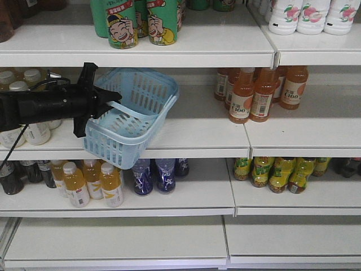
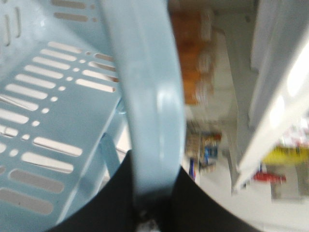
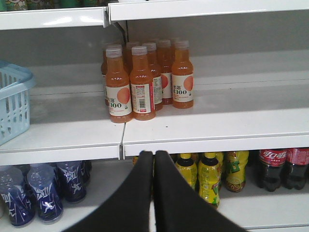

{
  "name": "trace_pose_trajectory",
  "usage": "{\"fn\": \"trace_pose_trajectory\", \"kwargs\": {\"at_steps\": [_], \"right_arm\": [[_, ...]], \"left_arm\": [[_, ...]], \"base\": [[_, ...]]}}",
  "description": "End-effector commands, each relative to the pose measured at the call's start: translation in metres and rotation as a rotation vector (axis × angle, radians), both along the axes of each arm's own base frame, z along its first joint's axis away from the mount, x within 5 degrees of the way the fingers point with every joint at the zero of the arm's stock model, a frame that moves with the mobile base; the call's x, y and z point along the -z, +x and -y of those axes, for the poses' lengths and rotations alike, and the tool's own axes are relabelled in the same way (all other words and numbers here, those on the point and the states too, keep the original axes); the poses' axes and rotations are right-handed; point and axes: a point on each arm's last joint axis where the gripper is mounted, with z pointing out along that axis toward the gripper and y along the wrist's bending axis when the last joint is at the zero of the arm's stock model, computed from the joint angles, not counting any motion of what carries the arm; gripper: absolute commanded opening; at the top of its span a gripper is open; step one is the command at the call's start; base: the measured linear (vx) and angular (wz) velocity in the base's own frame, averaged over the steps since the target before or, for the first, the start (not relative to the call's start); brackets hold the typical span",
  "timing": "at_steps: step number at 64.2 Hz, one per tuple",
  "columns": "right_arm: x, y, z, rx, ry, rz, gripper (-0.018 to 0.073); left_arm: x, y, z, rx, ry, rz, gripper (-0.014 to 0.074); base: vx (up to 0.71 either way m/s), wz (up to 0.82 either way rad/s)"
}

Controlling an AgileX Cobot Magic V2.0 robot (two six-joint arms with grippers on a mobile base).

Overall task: Place coke in basket with both arms
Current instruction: 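Grasp the basket handle with the left gripper and lift it off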

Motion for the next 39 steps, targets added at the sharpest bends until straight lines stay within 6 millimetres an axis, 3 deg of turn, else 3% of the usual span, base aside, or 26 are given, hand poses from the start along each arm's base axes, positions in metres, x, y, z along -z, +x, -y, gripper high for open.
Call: {"fn": "trace_pose_trajectory", "kwargs": {"at_steps": [1,20,39], "right_arm": [[-0.004,-0.001,0.000,0.006,-0.015,0.084,-0.0009],[-0.004,-0.001,0.000,0.006,-0.015,0.084,-0.0009],[-0.004,-0.001,0.000,0.006,-0.015,0.084,-0.0009]], "left_arm": [[-0.045,-0.010,0.008,0.106,-0.106,0.165,-0.0008],[-0.059,-0.032,0.021,0.396,-0.184,0.341,-0.0008],[-0.060,-0.052,0.027,0.551,0.028,0.331,-0.0008]], "base": [[0.00,0.00],[0.00,0.00],[0.00,0.00]]}}
